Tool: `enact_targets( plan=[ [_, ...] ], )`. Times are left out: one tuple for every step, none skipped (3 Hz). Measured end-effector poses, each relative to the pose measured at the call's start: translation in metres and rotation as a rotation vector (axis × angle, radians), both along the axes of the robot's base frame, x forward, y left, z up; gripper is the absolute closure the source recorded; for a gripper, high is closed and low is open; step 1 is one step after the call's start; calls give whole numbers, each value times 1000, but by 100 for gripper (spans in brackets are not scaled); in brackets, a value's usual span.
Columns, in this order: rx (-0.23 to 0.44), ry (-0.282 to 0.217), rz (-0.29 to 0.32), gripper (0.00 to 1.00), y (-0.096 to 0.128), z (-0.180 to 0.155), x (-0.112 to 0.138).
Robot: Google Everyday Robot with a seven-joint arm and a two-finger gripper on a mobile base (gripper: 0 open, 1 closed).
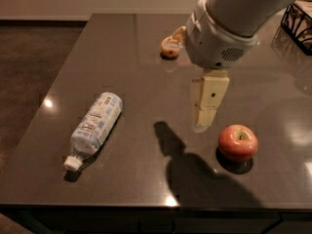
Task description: Move blue plastic bottle near apple
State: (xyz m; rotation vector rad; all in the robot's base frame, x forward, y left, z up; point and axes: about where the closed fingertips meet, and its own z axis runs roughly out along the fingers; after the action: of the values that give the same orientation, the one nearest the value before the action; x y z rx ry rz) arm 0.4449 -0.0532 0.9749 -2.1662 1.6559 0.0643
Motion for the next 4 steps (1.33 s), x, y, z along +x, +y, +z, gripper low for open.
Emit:
enact_targets(
  plan=[
    [-34,-8,149,0,49,-14,-3],
    [-68,-6,287,0,89,-26,-9],
    [-114,8,401,0,123,-43,-16],
    [-156,23,499,0,150,-59,-23]
  ],
)
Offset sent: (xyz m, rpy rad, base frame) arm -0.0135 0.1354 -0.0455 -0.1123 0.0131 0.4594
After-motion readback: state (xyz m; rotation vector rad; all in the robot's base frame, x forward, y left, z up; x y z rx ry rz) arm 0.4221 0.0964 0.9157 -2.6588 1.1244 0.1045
